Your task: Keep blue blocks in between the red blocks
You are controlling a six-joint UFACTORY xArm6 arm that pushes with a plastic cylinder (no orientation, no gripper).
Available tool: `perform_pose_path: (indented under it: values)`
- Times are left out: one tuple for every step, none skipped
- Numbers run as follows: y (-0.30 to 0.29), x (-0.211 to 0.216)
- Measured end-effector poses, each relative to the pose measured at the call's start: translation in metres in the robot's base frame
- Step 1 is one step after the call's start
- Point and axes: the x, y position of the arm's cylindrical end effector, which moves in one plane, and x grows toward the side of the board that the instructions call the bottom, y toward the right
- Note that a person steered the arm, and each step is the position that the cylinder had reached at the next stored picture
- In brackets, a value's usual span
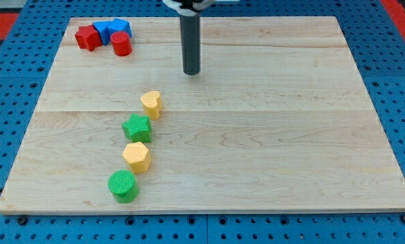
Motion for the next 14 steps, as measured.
perform_pose_path:
  values:
    - [-0.027,-0.055]
    - [-0.113,-0.093]
    - [-0.114,-0.144]
    - [-0.143,-0.143]
    - [-0.180,-0.143]
    - [-0.183,-0.137]
    - [-0.191,-0.114]
    - [-0.163,-0.145]
    - [-0.163,-0.145]
    - [-0.201,-0.145]
    - [-0.262,-0.144]
    - [-0.270,-0.133]
    - [-0.224,-0.101]
    - [-0.229,-0.059]
